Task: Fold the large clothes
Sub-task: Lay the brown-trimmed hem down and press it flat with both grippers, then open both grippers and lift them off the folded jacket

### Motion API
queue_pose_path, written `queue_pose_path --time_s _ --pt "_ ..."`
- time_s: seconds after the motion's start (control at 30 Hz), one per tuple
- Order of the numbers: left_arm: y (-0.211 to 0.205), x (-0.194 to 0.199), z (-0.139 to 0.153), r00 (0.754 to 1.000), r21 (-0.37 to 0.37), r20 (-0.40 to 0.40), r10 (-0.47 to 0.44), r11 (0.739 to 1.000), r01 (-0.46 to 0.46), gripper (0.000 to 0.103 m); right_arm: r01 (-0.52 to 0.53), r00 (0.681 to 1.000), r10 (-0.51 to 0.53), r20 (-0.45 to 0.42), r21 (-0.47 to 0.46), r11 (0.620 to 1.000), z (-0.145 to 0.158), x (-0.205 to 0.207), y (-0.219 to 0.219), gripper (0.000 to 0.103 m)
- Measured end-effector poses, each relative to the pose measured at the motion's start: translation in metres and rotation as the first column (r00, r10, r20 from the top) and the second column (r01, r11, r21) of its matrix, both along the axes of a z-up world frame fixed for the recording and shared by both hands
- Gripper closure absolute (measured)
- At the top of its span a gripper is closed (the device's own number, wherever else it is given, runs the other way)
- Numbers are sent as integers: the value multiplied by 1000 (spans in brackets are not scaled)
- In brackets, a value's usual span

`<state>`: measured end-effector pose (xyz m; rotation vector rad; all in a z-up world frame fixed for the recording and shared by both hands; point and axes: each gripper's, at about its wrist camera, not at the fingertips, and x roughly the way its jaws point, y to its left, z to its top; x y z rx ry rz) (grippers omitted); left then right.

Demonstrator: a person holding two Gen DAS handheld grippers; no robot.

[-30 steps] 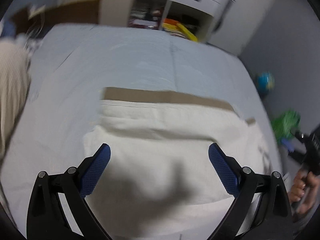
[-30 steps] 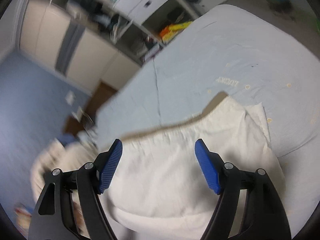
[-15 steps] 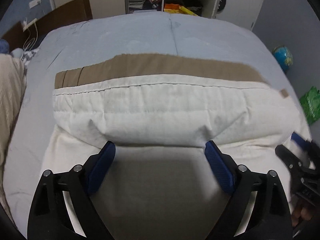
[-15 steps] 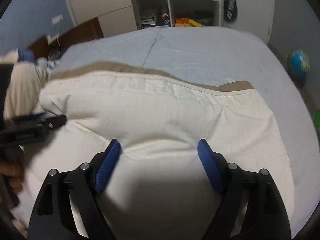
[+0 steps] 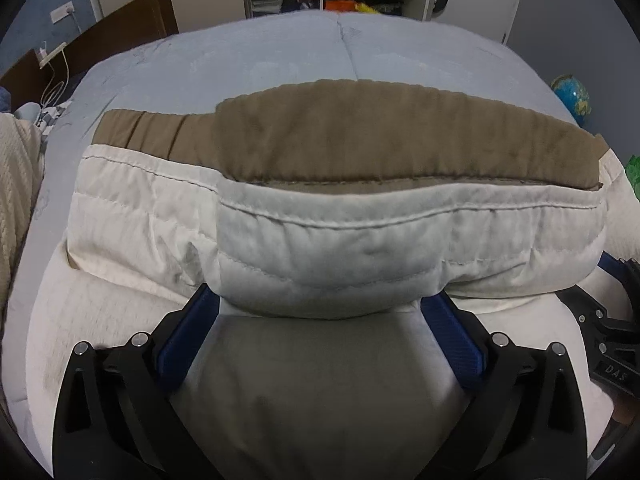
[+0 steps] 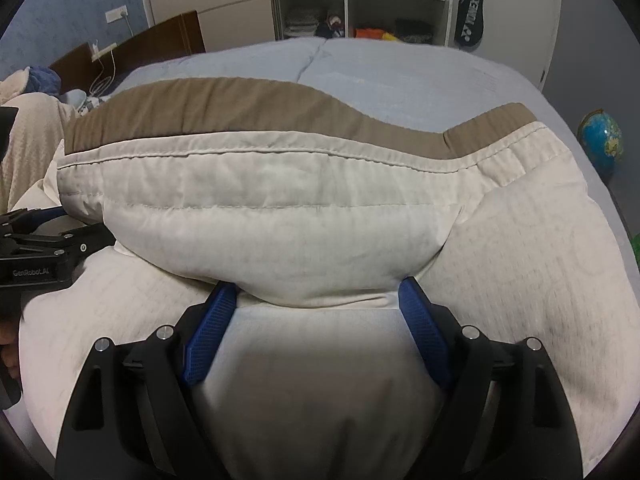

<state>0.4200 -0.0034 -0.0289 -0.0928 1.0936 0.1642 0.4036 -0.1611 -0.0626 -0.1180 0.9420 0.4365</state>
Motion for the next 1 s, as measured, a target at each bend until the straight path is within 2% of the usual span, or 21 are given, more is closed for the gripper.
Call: queue_pose_path --time_s 0.1,0.2,0.33,0.43,0.5,0.63,0.73,0.83,1.0 --pt "5 5 10 999 -46 -37 -7 999 5 8 1 998 -1 -69 6 1000 6 7 -1 23" --pt "18 -8 32 1000 -113 3 -20 993 20 10 8 995 -5 -97 39 999 24 7 -7 24" --pt "44 -48 55 999 -112 47 17 994 -11 9 80 995 -73 -72 107 991 49 -6 -41 24" --pt "61 -76 57 998 -73 39 46 996 -43 10 154 986 -144 -85 122 980 53 -25 -82 24" --pt "73 -100 55 997 -70 29 74 995 -72 11 164 985 -156 -67 133 977 55 -43 -101 24" --pt "92 -143 28 994 18 -46 98 995 -97 11 162 986 -161 -35 35 986 42 -79 -129 24" --pt "107 -163 12 988 19 -93 125 992 -124 10 174 981 -178 -71 -60 983 23 -92 -154 23" --pt "120 -179 6 977 24 -129 170 986 -168 10 218 962 -225 -158 -57 974 11 -91 -175 23" --pt "126 -197 12 969 33 -156 192 981 -189 16 236 952 -251 -176 -100 967 18 -99 -186 23"
